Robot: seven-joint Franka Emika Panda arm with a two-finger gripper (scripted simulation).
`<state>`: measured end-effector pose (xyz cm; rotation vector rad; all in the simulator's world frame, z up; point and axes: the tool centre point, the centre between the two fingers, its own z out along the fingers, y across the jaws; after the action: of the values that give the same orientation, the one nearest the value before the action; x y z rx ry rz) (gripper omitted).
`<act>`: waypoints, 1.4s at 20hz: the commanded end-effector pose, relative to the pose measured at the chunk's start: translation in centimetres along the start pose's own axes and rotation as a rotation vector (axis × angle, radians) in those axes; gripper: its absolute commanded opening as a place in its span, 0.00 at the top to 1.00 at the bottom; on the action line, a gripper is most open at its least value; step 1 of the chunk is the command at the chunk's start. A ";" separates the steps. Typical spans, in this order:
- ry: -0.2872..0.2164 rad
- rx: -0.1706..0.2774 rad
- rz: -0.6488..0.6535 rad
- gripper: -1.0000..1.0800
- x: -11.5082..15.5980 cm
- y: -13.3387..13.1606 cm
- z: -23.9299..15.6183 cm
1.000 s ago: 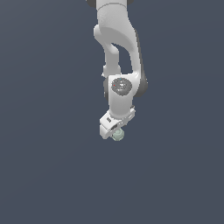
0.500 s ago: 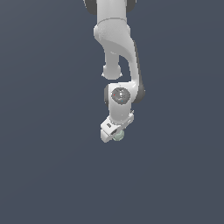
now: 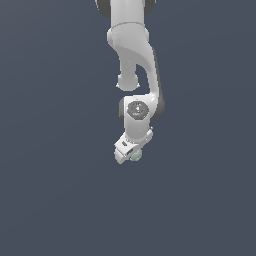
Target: Pick up the object and move it to a goal position.
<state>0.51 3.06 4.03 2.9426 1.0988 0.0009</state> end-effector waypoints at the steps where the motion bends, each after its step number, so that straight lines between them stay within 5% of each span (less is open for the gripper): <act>1: 0.000 0.001 -0.001 1.00 0.0 -0.1 0.1; 13: 0.000 0.000 0.000 1.00 -1.0 2.2 -3.3; 28: 0.001 0.002 -0.002 1.00 -4.8 11.0 -16.6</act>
<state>3.79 -7.35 19.13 2.9435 1.1008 0.0024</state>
